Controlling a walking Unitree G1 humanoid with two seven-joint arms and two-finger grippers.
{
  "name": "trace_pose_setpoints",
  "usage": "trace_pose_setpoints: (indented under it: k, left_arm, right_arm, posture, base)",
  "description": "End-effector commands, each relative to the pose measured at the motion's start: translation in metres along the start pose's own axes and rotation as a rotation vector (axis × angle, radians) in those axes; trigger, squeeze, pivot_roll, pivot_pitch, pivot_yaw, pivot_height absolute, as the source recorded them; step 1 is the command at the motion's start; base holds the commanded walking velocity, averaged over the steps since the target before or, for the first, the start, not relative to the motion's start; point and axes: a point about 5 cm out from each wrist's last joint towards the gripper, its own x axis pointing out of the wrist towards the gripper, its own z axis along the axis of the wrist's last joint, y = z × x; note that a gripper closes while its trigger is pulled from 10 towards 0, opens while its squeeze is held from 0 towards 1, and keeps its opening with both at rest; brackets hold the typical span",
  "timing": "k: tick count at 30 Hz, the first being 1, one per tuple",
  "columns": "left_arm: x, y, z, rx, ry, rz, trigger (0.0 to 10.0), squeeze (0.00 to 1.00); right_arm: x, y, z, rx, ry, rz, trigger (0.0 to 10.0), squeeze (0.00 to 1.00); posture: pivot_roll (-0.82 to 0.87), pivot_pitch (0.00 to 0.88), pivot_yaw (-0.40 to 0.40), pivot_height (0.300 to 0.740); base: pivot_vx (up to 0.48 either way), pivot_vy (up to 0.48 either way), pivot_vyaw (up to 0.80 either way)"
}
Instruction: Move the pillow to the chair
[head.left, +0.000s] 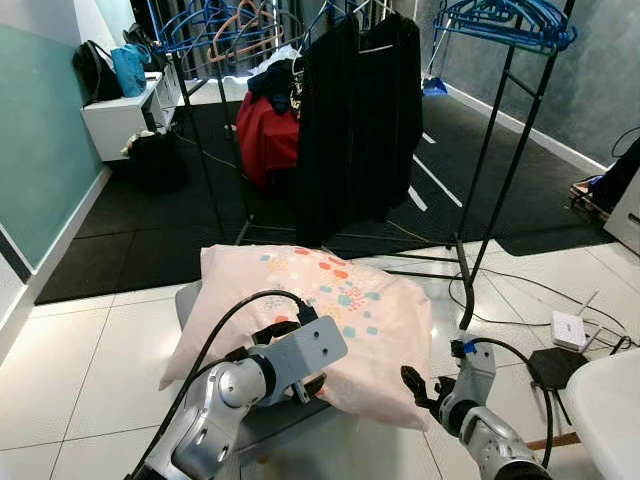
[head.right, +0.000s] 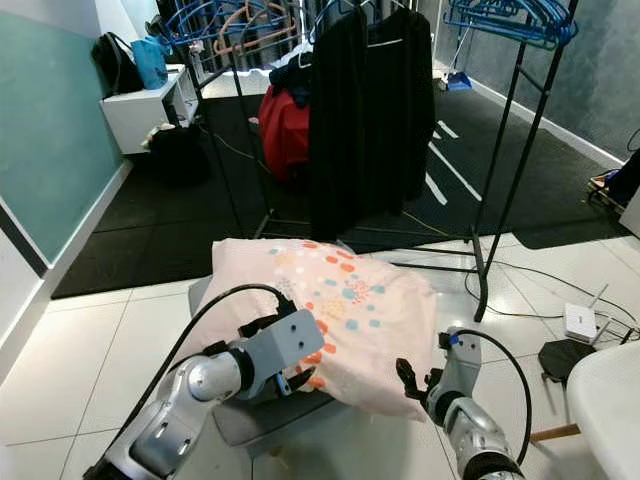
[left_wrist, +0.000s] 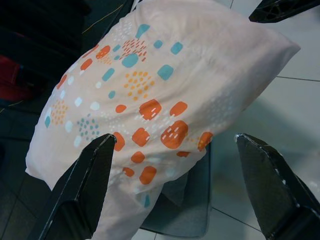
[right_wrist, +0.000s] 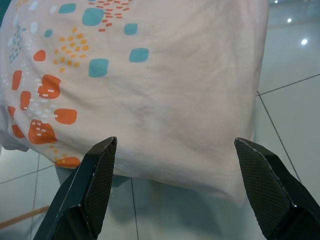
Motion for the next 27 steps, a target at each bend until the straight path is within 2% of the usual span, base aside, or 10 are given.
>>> trace_pose_setpoints:
  k: [1,9,10,13,16,19,22,23,26,27]
  left_arm:
    - [-0.003,0.000,-0.002,0.000,0.005,-0.007,10.0,0.00]
    - [-0.004,-0.001,-0.002,-0.015,-0.004,-0.007,10.0,0.00]
    - [-0.005,0.001,0.001,0.069,-0.011,0.061,10.0,0.00]
    - [-0.007,0.004,0.005,0.160,-0.034,0.148,10.0,0.00]
    - [-0.007,0.003,0.007,0.174,-0.041,0.152,10.0,0.00]
    - [-0.008,0.003,0.008,0.126,-0.056,0.160,10.0,0.00]
    - [-0.016,0.034,-0.001,-0.304,-0.133,0.307,10.0,0.00]
    - [-0.019,0.041,-0.005,-0.371,-0.150,0.350,10.0,0.00]
    - [-0.020,0.045,-0.006,-0.389,-0.156,0.372,10.0,0.00]
    - [-0.023,0.058,-0.036,-0.473,-0.093,0.445,10.0,0.00]
  right_arm:
    - [0.000,0.002,-0.001,0.022,-0.002,0.005,10.0,0.00]
    - [0.000,0.002,-0.003,0.017,-0.001,0.004,10.0,0.00]
    - [0.000,0.001,-0.002,0.018,-0.001,0.003,10.0,0.00]
    - [0.000,0.001,-0.002,0.018,0.000,0.005,10.0,0.00]
    - [0.000,0.001,-0.001,0.013,0.002,0.006,10.0,0.00]
    - [0.000,0.000,-0.002,-0.013,0.016,0.003,10.0,0.00]
    - [-0.001,-0.001,-0.001,-0.038,0.013,0.008,10.0,0.00]
    - [-0.001,-0.001,0.000,-0.039,0.012,0.008,10.0,0.00]
    - [-0.001,-0.002,0.000,-0.038,0.011,0.007,10.0,0.00]
    - [-0.001,-0.001,0.002,-0.049,0.005,0.003,10.0,0.00]
  posture:
    - [-0.10,0.045,0.031,0.740]
    - [-0.10,0.044,0.037,0.740]
    - [-0.10,0.045,0.029,0.740]
    - [-0.10,0.043,0.023,0.740]
    - [-0.10,0.040,0.013,0.740]
    - [-0.11,0.041,0.011,0.740]
    - [-0.14,0.038,0.007,0.740]
    - [-0.14,0.038,0.007,0.740]
    - [-0.14,0.038,0.007,0.740]
    - [-0.14,0.025,0.010,0.740]
  base:
    - [0.000,0.000,0.00]
    - [0.000,0.000,0.00]
    - [0.000,0.000,0.00]
    - [0.000,0.000,0.00]
    - [0.000,0.000,0.00]
    - [0.000,0.000,0.00]
    - [0.000,0.000,0.00]
    - [0.000,0.000,0.00]
    - [0.000,0.000,0.00]
    - [0.000,0.000,0.00]
